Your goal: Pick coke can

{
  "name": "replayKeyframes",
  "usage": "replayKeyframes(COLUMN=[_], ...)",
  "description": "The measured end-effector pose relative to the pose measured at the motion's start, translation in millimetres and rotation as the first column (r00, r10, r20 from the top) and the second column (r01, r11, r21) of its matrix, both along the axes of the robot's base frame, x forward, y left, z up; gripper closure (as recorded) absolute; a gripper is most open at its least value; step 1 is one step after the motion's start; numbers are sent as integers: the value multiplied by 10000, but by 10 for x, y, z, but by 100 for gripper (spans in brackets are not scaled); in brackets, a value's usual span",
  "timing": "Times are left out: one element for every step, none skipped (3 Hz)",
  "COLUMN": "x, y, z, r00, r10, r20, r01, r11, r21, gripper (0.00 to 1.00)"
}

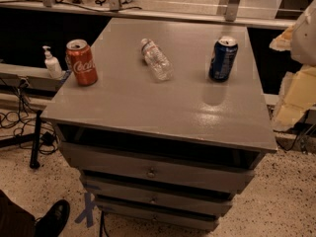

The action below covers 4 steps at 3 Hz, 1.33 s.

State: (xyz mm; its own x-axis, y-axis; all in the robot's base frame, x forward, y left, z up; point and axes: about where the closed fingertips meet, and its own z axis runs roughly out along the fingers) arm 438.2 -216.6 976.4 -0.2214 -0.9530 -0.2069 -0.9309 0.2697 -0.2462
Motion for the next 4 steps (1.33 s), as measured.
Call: replayKeyframes(x=[0,12,-1,137], y=[0,66,411,1053], z=[0,12,-46,-62], r00=[10000,9998,9990,9963], r10=[0,31,-67,-64], r20=[0,183,433,859], r01=[0,-36,15,-176], r11=[10000,9997,9929,9611], r21=[0,254,1189,2757], gripper=[0,0,0,0])
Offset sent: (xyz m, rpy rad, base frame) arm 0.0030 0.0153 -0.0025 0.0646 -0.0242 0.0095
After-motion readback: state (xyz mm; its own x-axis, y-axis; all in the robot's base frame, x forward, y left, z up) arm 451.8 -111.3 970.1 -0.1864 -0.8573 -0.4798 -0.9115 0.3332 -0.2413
